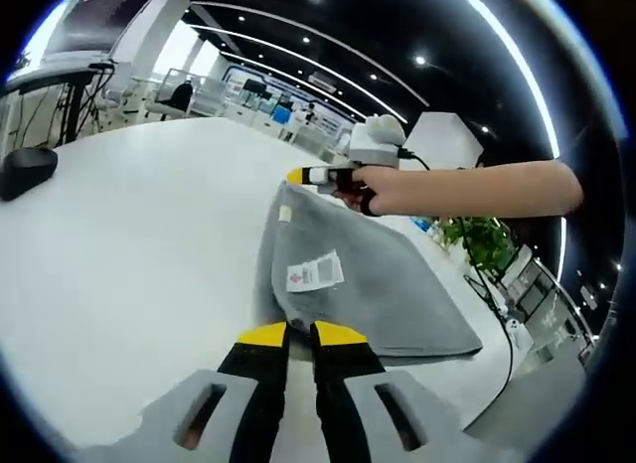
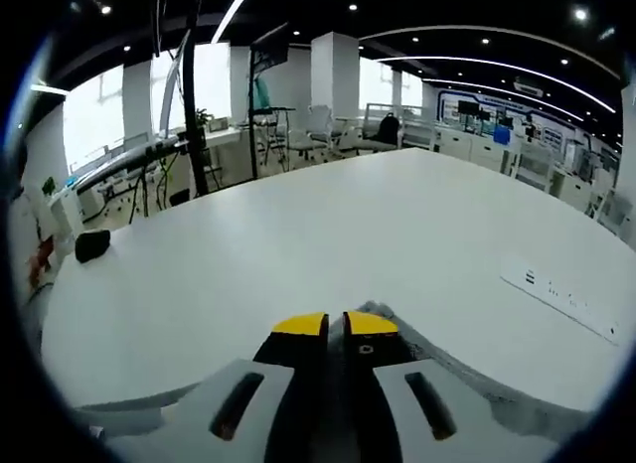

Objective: Fold the towel on the table until its edges align and the towel forms a compact rectangular stack.

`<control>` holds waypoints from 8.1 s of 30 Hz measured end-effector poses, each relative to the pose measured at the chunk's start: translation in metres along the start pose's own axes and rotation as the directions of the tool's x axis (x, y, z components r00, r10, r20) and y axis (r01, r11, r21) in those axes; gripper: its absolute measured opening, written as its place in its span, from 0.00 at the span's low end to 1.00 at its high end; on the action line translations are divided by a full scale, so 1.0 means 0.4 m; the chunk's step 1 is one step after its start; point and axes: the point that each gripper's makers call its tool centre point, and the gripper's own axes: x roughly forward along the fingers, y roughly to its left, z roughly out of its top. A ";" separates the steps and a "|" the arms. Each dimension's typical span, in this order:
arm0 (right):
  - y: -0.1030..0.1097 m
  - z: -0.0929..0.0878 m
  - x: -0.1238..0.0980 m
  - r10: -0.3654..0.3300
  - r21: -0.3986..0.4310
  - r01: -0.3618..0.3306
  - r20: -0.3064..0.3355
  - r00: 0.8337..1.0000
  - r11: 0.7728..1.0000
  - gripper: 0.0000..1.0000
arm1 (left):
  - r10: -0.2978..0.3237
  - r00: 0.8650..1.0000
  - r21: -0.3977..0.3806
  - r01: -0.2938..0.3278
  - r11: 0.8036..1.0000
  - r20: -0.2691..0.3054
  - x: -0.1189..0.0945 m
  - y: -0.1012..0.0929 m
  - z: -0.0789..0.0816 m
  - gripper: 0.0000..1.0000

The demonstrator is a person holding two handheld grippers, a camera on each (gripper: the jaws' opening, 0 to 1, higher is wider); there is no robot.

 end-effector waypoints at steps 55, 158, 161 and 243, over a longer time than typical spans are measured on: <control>-0.266 0.001 -0.302 0.040 0.076 -0.036 -0.051 0.998 0.996 0.51 | -0.037 0.994 0.451 0.079 0.889 -0.101 0.080 -0.277 0.098 0.99; -0.583 -0.340 -0.496 -0.021 0.299 0.054 -0.112 0.994 0.953 0.03 | -0.220 0.755 0.661 0.650 0.375 -0.617 0.258 -0.737 -0.330 0.12; -0.579 -0.341 -0.500 -0.021 0.268 0.052 -0.117 0.993 0.962 0.02 | -0.216 0.755 0.658 0.648 0.384 -0.619 0.253 -0.733 -0.329 0.11; -0.395 0.052 -0.535 -0.014 0.221 -0.008 0.096 0.995 0.975 0.01 | -0.360 0.918 0.466 0.395 0.792 -0.167 0.011 -0.633 0.049 0.03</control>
